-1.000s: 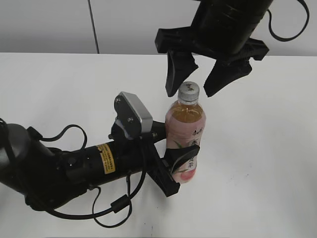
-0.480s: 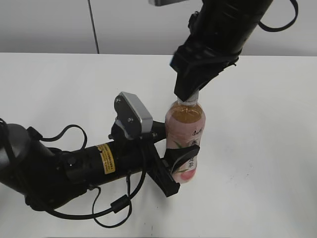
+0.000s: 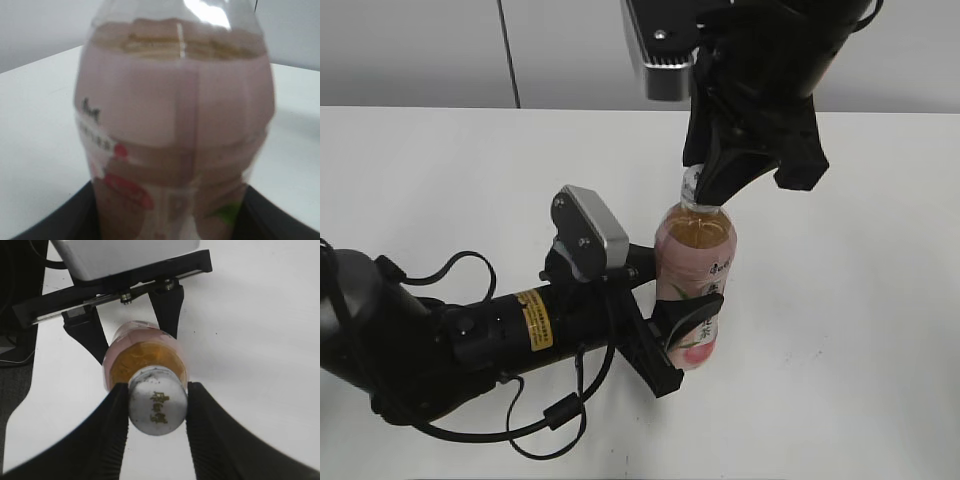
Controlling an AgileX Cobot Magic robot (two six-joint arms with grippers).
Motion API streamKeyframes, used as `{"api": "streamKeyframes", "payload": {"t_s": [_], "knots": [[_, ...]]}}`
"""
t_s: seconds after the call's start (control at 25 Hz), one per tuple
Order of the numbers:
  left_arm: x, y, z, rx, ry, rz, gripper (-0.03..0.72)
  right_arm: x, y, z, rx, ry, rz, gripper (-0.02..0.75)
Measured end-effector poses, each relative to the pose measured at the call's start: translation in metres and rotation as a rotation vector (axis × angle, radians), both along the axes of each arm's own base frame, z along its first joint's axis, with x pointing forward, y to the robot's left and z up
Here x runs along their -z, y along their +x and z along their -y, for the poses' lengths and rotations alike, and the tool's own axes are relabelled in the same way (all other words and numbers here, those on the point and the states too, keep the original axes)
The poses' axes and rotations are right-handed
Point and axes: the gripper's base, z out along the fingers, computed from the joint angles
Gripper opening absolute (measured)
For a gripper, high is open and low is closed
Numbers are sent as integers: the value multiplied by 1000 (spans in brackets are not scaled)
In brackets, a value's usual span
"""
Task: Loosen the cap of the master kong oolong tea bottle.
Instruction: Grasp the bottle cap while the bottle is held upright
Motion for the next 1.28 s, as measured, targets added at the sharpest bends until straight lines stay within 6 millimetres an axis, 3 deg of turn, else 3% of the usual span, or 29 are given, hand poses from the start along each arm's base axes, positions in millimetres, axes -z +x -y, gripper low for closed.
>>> {"api": "streamKeyframes", "payload": {"t_s": [0.08,0.24,0.32,0.52,0.64,0.88,1.16,1.28], "knots": [[0,0,0,0,0,0,379,0,0,0,48,7,-17,309],[0,0,0,0,0,0,379,-7,2,-1,200,41,-47,572],[0,0,0,0,0,0,379,-15,3,-3,309,75,-65,613],[0,0,0,2,0,0,379,-35,7,-5,914,219,-237,561],[0,0,0,2,0,0,379,-36,7,-4,1202,265,-343,548],[0,0,0,2,0,0,379,-32,7,-9,1332,282,-446,544],[0,0,0,3,1,1,379,3,3,-5,1373,158,-481,544],[0,0,0,3,1,1,379,8,1,-5,1376,142,-486,540]]}}
